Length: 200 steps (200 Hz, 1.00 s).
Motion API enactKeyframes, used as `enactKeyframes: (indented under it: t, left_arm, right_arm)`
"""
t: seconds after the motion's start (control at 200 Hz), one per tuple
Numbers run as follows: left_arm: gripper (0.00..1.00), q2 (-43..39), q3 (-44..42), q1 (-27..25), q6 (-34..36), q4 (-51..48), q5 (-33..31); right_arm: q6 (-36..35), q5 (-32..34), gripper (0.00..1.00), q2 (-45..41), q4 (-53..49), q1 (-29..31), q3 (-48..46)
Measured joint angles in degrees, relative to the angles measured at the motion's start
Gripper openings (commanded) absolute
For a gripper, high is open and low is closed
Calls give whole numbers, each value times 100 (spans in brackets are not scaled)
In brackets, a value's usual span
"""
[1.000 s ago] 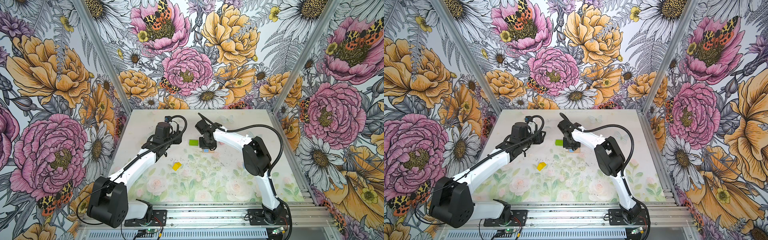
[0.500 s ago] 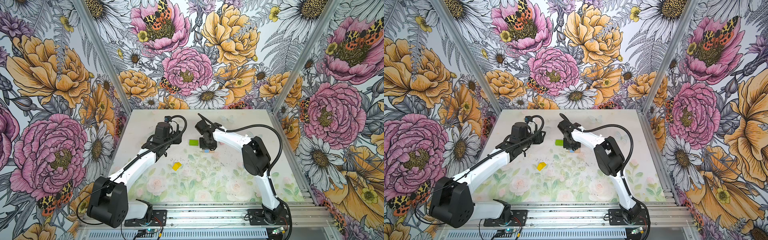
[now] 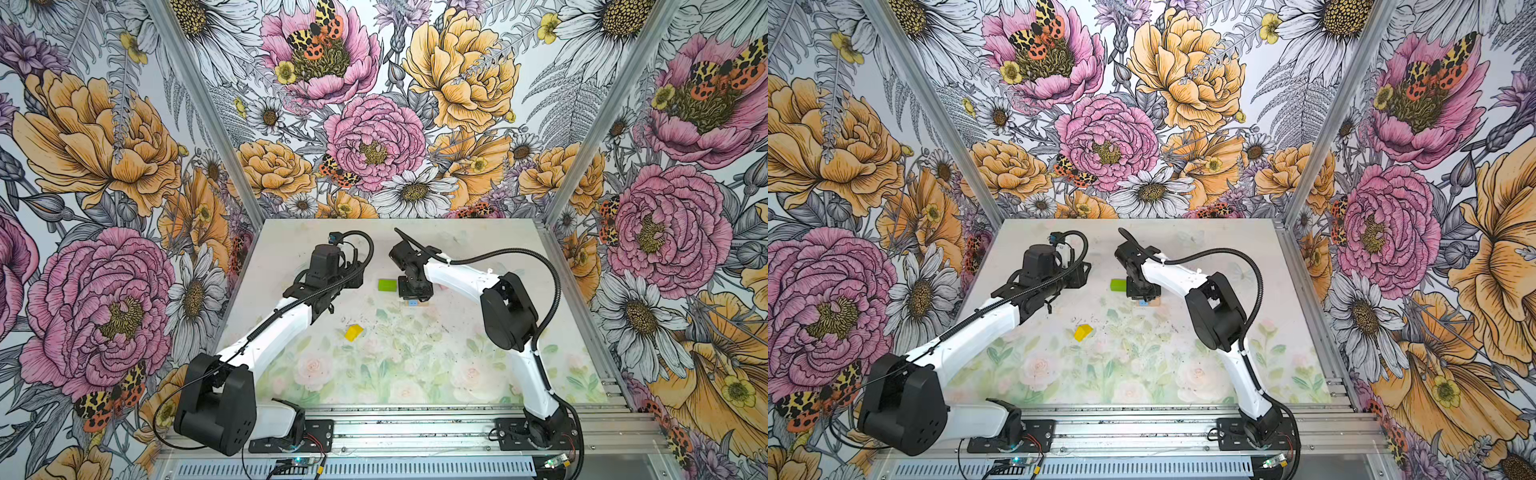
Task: Build the wood block tower
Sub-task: 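Lower the light-blue block onto the tan blocks and open the right gripper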
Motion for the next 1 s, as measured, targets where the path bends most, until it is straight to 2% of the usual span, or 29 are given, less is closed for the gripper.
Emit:
enactKeyframes:
  t: [0.34,0.47,0.831,1.001]
  left_arm:
    - [55,-2,-7,2,0,0,-17]
    - [55,-2,-7,2,0,0,-17]
    - [55,-11,-70,2,0,0,-55]
    - [55,-11,-70,7,0,0,-57]
  right_arm:
    - [0,2,16,0,-13,0,50]
    - [0,2,20,2,-20,0,68]
    - [42,24,23,24,-22,-2,83]
    - [63,35,31,24,-22,0,83]
